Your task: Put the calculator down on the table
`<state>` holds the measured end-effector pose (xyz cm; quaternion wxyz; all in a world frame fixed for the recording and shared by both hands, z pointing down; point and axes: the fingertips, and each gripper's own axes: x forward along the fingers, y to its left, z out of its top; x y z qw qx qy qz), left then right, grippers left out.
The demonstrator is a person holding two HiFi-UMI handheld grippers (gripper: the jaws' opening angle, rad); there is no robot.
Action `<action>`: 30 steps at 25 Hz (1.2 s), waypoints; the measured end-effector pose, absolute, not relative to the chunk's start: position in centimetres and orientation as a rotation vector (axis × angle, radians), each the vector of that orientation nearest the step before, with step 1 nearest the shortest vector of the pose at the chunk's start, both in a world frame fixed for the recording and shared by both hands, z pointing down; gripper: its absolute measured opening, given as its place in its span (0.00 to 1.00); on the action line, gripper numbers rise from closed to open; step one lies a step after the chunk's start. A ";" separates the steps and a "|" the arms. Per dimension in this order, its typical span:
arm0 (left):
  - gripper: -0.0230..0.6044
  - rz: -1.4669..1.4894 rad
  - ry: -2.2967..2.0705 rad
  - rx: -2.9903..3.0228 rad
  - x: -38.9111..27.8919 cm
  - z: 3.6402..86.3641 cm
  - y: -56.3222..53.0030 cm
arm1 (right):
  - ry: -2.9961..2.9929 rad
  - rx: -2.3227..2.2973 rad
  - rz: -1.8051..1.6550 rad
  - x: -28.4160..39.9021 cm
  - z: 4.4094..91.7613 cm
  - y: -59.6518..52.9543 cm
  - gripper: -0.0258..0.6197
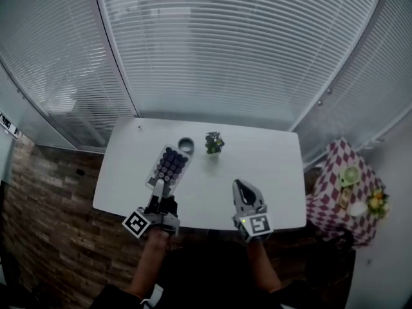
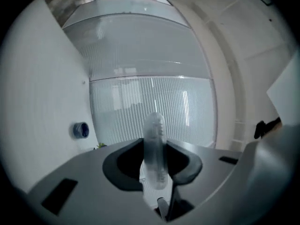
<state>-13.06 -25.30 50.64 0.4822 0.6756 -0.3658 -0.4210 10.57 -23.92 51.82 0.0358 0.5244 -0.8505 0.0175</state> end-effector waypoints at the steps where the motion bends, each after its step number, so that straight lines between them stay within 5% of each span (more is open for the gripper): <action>1: 0.20 -1.026 -0.884 1.626 -12.9 50.9 -25.3 | -2.622 1.610 0.056 10.5 51.7 -24.0 0.05; 30: 0.20 -0.812 -1.007 1.525 -12.6 61.9 -28.0 | -2.593 1.590 0.024 9.4 51.2 -25.8 0.05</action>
